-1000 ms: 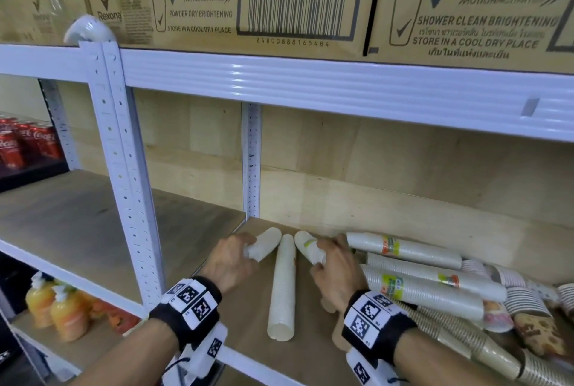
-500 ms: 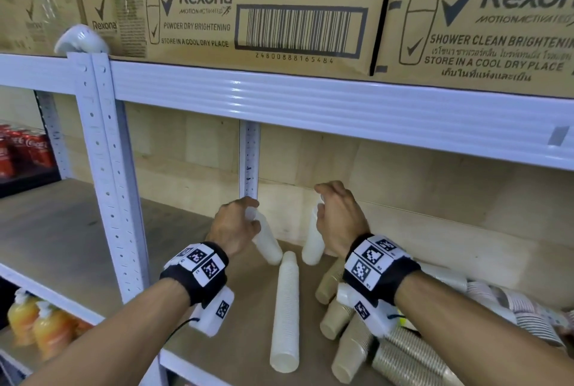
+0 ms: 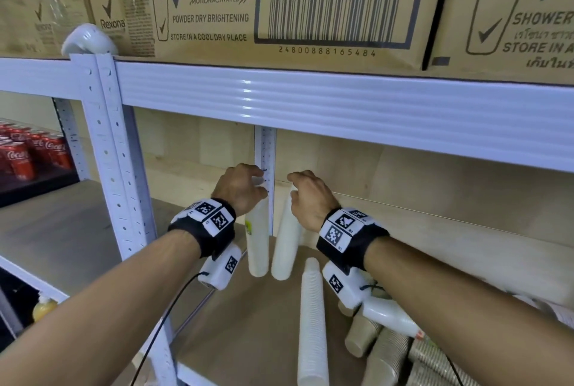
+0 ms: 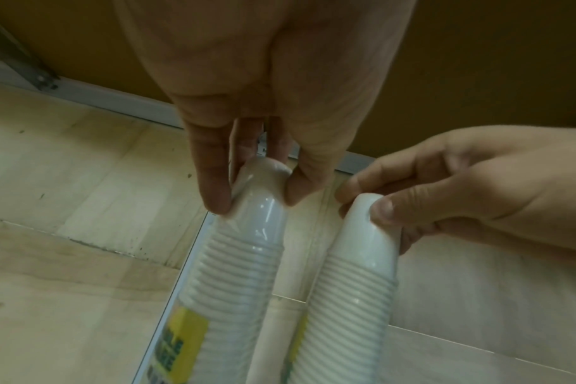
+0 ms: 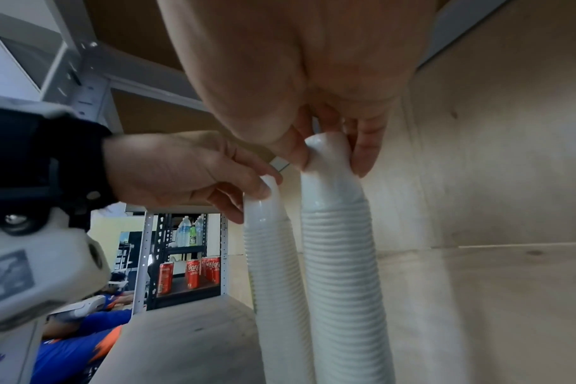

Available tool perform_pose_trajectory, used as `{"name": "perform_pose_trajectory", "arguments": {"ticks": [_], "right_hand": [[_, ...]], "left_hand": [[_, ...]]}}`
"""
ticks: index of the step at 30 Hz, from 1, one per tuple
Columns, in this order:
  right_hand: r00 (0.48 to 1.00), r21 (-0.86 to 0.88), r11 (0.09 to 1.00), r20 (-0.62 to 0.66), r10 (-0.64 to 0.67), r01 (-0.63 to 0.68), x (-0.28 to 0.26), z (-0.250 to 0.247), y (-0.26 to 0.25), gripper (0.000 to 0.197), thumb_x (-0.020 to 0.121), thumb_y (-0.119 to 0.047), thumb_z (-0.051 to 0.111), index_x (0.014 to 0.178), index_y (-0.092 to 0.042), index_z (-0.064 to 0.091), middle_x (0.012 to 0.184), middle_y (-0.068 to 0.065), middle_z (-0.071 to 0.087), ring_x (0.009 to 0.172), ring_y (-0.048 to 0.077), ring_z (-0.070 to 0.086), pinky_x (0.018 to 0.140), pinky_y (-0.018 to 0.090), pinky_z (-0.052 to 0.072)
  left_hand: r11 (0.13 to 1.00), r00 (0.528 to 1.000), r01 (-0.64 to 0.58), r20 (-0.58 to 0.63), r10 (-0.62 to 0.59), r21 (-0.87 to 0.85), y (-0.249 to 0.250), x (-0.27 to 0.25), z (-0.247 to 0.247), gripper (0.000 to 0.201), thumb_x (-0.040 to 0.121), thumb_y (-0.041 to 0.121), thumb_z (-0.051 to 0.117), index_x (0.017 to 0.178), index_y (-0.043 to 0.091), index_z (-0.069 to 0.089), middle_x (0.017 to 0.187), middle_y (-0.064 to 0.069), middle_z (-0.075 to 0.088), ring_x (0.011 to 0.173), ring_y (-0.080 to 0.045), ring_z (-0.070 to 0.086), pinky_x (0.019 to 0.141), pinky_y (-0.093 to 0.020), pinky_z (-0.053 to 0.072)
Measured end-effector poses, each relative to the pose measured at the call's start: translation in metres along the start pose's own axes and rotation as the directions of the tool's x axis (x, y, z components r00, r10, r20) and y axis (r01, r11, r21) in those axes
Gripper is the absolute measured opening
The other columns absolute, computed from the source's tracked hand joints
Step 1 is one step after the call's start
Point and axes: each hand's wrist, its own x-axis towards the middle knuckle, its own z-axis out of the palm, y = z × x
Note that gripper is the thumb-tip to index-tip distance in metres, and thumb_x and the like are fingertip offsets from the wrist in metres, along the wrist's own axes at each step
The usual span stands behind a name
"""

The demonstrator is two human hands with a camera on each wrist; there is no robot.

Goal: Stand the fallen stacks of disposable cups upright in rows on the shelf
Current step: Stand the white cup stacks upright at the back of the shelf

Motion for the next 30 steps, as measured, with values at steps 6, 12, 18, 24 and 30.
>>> {"name": "perform_pose_trajectory", "arguments": {"ticks": [6,12,18,24,30], "right_hand": [[0.995,0.018,1.000,0.098,-0.013,0.011,0.018,0.023,0.001,0.045,0.096,-0.004,0.043,0.141,-0.010,0.046,0.139,0.012,0.048,0.124,0.028,0.051,0.103,0.037,0.044],[0.994,0.119,0.993,0.107,0.002,-0.015,0.031,0.029,0.001,0.046,0.094,-0.006,0.046,0.139,-0.009,0.048,0.139,0.012,0.050,0.127,0.024,0.052,0.105,0.032,0.044],[0.996,0.172,0.982,0.049,0.068,-0.076,0.035,0.032,0.011,0.044,0.092,-0.022,0.058,0.135,-0.014,0.052,0.132,0.010,0.053,0.120,0.023,0.057,0.097,0.031,0.048],[0.994,0.162,0.986,0.108,0.024,-0.042,0.038,0.030,0.010,0.043,0.093,-0.010,0.051,0.136,-0.016,0.051,0.137,0.008,0.051,0.128,0.022,0.051,0.102,0.031,0.044],[0.989,0.212,0.974,0.136,0.050,-0.078,0.040,0.022,0.008,0.050,0.089,-0.012,0.056,0.139,-0.015,0.047,0.138,0.007,0.055,0.128,0.021,0.052,0.101,0.031,0.045]], "left_hand": [[0.999,0.999,0.021,0.045,-0.023,0.040,-0.006,0.012,0.005,0.039,0.084,0.023,0.067,0.121,0.013,0.065,0.126,0.000,0.065,0.110,-0.018,0.061,0.081,-0.020,0.041],[0.999,0.994,0.031,0.103,-0.036,0.044,-0.009,0.019,0.016,0.031,0.085,0.026,0.068,0.106,0.002,0.065,0.109,-0.010,0.069,0.092,-0.020,0.061,0.073,-0.020,0.039],[0.999,0.990,0.022,0.141,-0.028,0.043,-0.009,0.027,0.015,0.007,0.088,0.019,0.060,0.086,0.014,0.063,0.110,0.000,0.067,0.106,-0.019,0.060,0.081,-0.025,0.043],[0.999,0.991,-0.028,0.129,0.026,0.018,-0.013,0.026,0.015,0.015,0.093,0.018,0.056,0.100,0.013,0.069,0.107,-0.002,0.069,0.107,-0.023,0.062,0.077,-0.018,0.040],[1.000,0.990,-0.004,0.140,0.008,-0.029,-0.011,0.029,0.016,0.027,0.088,0.026,0.063,0.110,0.011,0.069,0.118,-0.008,0.067,0.109,-0.024,0.061,0.080,-0.023,0.043]]}}
